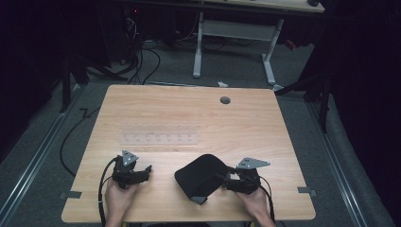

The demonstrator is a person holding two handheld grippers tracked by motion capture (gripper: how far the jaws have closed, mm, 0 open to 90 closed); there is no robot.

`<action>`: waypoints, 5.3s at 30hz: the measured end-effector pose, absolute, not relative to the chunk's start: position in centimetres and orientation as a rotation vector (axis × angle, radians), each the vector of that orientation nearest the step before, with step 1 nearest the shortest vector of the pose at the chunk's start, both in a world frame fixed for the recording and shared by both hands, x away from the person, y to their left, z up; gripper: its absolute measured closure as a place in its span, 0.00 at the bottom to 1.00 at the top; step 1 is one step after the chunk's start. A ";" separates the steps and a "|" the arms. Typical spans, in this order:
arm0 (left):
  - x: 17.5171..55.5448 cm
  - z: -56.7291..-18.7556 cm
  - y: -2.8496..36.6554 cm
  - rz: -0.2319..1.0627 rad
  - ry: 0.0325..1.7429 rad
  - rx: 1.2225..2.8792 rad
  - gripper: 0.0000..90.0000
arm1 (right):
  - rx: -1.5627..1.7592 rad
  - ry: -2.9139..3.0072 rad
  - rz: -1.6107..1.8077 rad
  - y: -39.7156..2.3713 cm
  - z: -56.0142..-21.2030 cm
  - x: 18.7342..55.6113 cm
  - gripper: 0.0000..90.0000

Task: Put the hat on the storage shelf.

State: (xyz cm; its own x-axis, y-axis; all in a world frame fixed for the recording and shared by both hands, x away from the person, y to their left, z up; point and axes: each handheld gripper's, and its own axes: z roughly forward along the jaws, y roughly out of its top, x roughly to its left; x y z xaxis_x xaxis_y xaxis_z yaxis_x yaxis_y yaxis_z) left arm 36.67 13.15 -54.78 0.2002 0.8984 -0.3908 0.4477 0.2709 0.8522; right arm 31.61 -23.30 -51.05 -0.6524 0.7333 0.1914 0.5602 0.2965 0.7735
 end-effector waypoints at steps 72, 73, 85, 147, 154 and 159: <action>32.5 -50.5 9.4 0.334 1.100 1.389 0.31 | 1.249 2.371 1.540 -25.0 -48.4 32.2 0.95; 32.2 -50.2 9.1 0.331 1.075 1.393 0.31 | 1.251 2.368 1.538 -25.0 -48.2 32.3 0.95; 30.8 -49.3 6.6 0.310 0.928 1.454 0.31 | 1.265 2.362 1.527 -24.4 -46.8 33.1 0.95; 29.8 -47.1 4.2 0.198 0.811 1.568 0.81 | 1.229 2.390 1.645 -22.0 -45.1 33.9 0.88; 29.2 -46.7 4.0 0.120 0.769 1.603 0.95 | 1.222 2.366 1.621 -22.3 -45.0 34.0 0.79; 28.9 -46.6 3.9 0.090 0.764 1.625 0.96 | 1.215 2.345 1.610 -22.5 -45.3 34.0 0.67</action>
State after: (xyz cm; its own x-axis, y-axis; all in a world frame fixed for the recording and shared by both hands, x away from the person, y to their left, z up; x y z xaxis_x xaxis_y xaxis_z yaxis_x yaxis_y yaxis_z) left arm 28.95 3.90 -46.58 0.7755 0.5193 -0.3591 0.4221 -0.0035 0.9066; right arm 34.04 -22.52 -45.26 -0.6905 0.6205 0.3718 0.5699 0.1501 0.8079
